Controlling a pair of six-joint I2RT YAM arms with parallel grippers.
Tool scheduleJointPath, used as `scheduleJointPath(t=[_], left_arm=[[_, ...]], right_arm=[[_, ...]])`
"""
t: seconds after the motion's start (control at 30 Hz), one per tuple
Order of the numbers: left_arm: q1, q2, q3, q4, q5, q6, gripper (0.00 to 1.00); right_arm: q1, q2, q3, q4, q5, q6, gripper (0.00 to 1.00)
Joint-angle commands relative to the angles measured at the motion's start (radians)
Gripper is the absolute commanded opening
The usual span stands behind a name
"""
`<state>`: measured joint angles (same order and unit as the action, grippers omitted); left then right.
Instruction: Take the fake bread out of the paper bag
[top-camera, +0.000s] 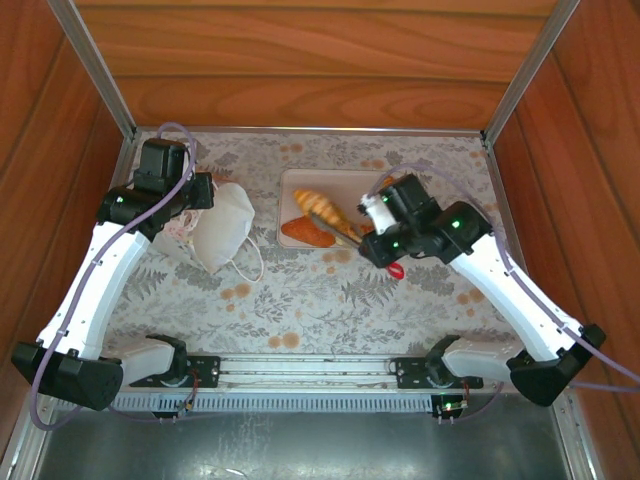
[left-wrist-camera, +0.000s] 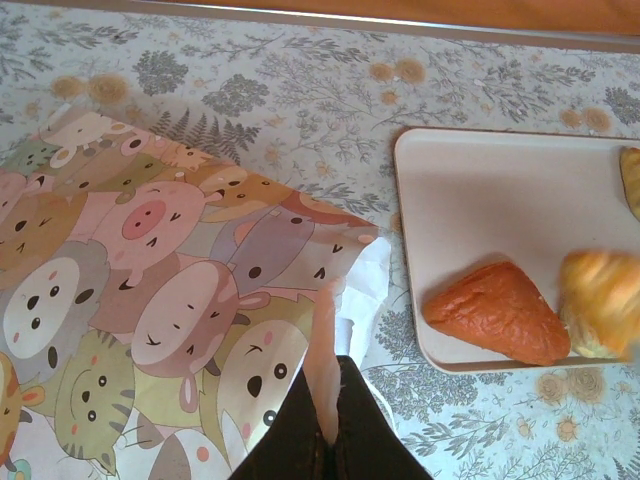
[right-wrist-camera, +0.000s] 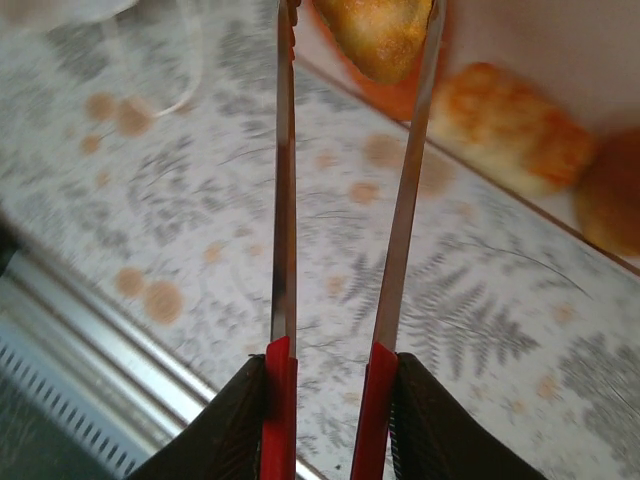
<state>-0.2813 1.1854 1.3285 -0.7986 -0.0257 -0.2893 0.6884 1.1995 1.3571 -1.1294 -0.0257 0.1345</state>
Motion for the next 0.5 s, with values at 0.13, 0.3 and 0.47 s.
scheduleJointPath(t=[0.13, 0.3, 0.47], left_arm=[[0.008, -0.019, -0.009, 0.032, 0.000, -0.010, 0.00], [0.008, -0.023, -0.014, 0.036, -0.002, -0.011, 0.00], [0.008, -0.023, -0.018, 0.037, -0.006, -0.009, 0.00]], right_arm=[[-0.200, 0.124, 0.016, 0.027, -0.012, 0.060, 0.32], [-0.264, 0.222, 0.046, 0.055, 0.010, 0.068, 0.31], [-0.287, 0.272, 0.054, 0.092, 0.031, 0.059, 0.32]])
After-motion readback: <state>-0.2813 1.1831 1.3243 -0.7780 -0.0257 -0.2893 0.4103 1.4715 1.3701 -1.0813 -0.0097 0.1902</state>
